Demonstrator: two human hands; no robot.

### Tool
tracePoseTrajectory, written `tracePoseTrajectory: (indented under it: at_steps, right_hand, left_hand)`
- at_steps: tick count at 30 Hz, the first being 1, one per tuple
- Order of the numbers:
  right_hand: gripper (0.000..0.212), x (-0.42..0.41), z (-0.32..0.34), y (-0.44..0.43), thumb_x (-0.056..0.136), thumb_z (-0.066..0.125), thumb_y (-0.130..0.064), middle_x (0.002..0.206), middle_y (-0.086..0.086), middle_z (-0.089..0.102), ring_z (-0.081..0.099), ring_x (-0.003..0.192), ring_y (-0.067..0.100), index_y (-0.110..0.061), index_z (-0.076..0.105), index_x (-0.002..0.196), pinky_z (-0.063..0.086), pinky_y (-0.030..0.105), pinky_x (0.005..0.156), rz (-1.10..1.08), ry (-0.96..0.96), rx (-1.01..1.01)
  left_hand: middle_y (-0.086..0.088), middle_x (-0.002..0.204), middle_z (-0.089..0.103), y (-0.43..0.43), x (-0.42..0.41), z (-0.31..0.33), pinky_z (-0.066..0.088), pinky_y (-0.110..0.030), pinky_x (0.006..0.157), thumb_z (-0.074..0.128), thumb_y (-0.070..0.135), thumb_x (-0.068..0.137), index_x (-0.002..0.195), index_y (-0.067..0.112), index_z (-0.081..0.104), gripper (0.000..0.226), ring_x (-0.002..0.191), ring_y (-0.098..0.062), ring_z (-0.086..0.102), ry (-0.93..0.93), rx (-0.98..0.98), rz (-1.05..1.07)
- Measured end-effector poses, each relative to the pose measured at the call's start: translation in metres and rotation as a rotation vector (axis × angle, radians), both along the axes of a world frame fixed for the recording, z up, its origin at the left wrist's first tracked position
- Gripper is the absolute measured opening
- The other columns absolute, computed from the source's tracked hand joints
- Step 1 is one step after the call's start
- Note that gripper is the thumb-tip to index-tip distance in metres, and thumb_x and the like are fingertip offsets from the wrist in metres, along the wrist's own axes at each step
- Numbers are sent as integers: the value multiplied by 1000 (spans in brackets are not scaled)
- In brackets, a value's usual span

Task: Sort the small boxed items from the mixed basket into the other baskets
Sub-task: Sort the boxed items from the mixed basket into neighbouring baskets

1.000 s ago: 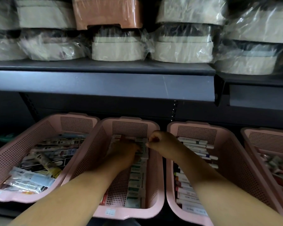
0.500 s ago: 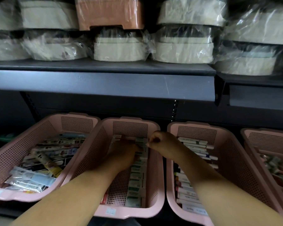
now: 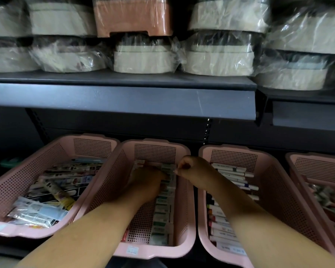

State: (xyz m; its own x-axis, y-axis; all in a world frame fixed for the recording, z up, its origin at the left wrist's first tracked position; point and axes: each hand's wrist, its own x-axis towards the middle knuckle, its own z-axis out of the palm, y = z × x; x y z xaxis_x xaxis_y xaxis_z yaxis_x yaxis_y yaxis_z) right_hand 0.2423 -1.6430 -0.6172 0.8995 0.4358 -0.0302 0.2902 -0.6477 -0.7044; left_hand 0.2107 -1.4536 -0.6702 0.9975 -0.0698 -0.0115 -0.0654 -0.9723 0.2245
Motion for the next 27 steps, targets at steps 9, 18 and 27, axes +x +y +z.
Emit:
tracePoseTrajectory:
  at_steps: [9, 18, 27]
  right_hand:
    - [10, 0, 0, -1, 92, 67, -33, 88, -7, 63, 61, 80, 9, -24, 65, 90, 43, 26, 64, 3, -3, 0]
    - [9, -1, 0, -1, 92, 68, -33, 88, -8, 64, 60, 79, 7, -26, 65, 89, 41, 24, 61, -5, 6, 13]
    - [9, -2, 0, -1, 92, 67, -32, 87, -7, 64, 61, 80, 9, -27, 63, 85, 42, 25, 62, -3, 7, 11]
  left_hand:
    - [5, 143, 61, 1, 1, -1, 37, -27, 107, 51, 40, 106, 140, 31, 64, 38, 131, -17, 56, 7, -70, -17]
    - [2, 138, 65, 0, 0, 1, 41, -27, 105, 52, 37, 106, 136, 29, 66, 34, 125, -19, 61, 59, -34, 19]
    - [11, 135, 66, 5, -1, -3, 40, -25, 99, 54, 43, 103, 133, 38, 67, 33, 124, -14, 61, 63, -99, 23]
